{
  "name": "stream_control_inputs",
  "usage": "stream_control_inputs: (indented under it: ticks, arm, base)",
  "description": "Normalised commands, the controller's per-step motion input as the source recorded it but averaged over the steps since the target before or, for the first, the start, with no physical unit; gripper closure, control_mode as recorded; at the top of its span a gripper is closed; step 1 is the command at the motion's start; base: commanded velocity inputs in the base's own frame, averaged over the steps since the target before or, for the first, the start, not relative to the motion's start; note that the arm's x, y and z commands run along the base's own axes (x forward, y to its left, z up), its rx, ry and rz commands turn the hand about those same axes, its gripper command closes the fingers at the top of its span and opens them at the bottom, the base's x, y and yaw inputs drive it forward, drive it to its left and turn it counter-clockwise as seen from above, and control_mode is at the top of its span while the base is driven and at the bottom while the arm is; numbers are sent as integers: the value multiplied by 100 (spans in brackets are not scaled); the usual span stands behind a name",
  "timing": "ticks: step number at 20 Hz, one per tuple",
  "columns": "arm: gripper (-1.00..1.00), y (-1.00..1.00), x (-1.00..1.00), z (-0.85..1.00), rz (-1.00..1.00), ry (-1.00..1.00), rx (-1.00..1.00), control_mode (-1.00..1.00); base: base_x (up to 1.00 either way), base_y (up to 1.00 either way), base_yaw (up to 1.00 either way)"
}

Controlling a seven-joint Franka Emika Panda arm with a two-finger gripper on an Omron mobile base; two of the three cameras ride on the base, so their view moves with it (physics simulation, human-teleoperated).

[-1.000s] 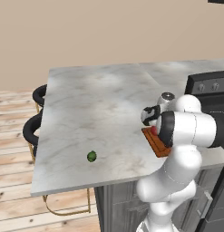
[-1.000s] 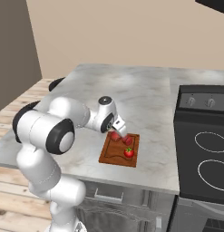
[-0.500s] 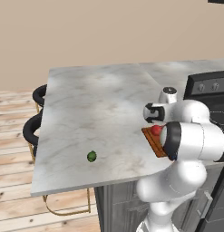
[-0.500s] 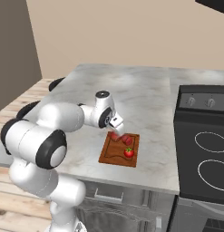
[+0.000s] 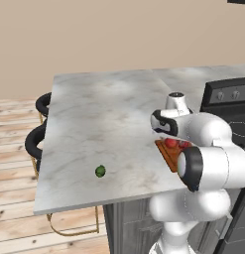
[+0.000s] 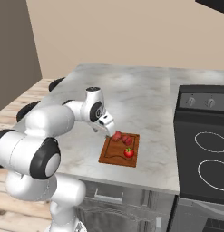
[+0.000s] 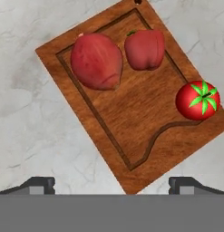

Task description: Place the avocado, onion, tomato, and bell pepper on the cutting board.

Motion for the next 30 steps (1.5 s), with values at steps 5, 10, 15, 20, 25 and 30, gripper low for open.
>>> stream_control_inputs:
  ticks: [5,10,15,20,25,30]
  arm:
    - [-100,53,-28,16,12,15,0,-100]
    - [-100,54,-28,3,17,7,1,-100]
    - [-100,49,-19,-2,22,2,4,-100]
    - [-100,47,-12,-12,23,0,7,-100]
    - [-100,47,0,-13,17,-2,11,-100]
    - [-100,49,0,-2,9,-4,13,-100]
  base:
    - [0,0,0]
    - [0,0,0]
    - [0,0,0]
    - [0,0,0]
    - [0,0,0]
    - [0,0,0]
